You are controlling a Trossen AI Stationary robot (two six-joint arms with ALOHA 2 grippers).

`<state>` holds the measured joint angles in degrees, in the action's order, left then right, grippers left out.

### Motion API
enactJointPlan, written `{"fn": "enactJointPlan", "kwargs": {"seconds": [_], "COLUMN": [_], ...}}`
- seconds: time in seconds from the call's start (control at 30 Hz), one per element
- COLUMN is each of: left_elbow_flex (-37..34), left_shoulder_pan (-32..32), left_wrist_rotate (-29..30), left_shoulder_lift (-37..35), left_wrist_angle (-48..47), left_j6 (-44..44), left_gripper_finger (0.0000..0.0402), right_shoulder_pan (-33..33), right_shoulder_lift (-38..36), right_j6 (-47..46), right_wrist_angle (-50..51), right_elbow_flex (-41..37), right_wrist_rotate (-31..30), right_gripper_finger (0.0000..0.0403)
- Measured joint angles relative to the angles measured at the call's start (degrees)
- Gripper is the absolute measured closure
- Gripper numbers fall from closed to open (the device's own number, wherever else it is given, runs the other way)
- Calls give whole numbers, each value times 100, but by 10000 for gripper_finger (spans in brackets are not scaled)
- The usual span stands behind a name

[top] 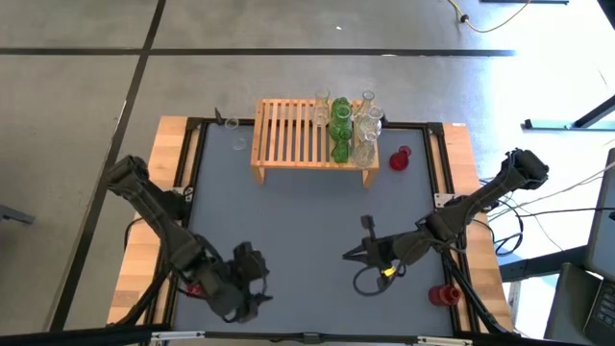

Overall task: Sort vases onto shelf
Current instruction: Put the transparent vase on the shelf aligned with the other transparent vase

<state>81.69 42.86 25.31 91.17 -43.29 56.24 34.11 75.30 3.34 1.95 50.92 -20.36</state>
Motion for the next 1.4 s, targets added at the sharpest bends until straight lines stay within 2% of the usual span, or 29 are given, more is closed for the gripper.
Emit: {"fn": "enactJointPlan", "kwargs": {"seconds": [0.1,0.2,0.43,0.63,0.87,1.4], "left_elbow_flex": [1,113,243,120,-168,-958], "left_shoulder_pan": [-101,-182,57,531,905,1059], "left_wrist_rotate": [-437,-704,-1365,-1913,-1898,-2143], "left_shoulder_lift": [179,206,123,147,152,152], "left_wrist_angle": [460,201,-1284,-1967,-2291,-1964], "left_j6": [-235,96,1576,2374,2910,2917], "left_gripper_finger": [91,93,105,108,108,109], "right_shoulder_pan": [0,0,0,0,0,0], "right_shoulder_lift": [12,14,14,14,14,14], "right_j6": [19,57,360,463,613,762], "right_wrist_angle": [84,153,156,142,171,160], "right_elbow_flex": [0,0,0,0,0,0], "right_wrist_rotate": [-7,-7,-111,-800,-963,-963], "right_gripper_finger": [391,391,391,391,391,391]}}
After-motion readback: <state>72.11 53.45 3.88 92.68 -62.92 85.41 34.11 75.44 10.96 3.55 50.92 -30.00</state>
